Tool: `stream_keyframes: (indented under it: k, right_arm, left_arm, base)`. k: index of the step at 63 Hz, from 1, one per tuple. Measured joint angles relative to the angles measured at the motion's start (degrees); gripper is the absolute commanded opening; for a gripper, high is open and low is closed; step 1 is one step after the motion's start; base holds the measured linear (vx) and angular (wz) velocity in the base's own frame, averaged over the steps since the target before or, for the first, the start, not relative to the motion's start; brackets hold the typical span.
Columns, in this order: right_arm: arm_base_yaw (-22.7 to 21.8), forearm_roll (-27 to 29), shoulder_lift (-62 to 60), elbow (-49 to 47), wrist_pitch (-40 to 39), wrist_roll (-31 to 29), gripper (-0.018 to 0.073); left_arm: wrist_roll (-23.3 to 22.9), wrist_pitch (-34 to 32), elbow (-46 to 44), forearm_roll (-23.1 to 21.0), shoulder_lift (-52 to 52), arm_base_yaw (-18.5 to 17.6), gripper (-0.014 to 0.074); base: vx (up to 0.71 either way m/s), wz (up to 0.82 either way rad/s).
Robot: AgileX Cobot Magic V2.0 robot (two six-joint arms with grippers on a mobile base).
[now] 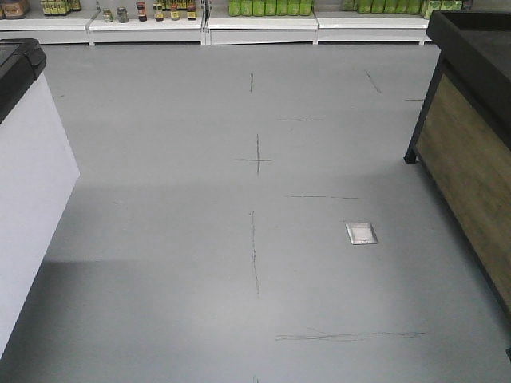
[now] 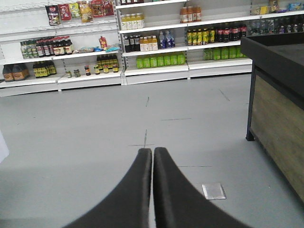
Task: Pick three apples into basket with both arms
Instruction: 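Drive the base forward across the floor toward the produce tables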
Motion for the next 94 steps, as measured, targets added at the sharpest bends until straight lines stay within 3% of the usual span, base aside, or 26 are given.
stream_keyframes:
  k: [94]
  right_arm:
    - [0.0, 0.0, 0.0, 0.0, 0.0, 0.0, -0.0004]
  left_arm:
    - [0.0, 0.0, 0.0, 0.0, 0.0, 0.0, -0.0006]
  base:
    - [0.02, 0.0]
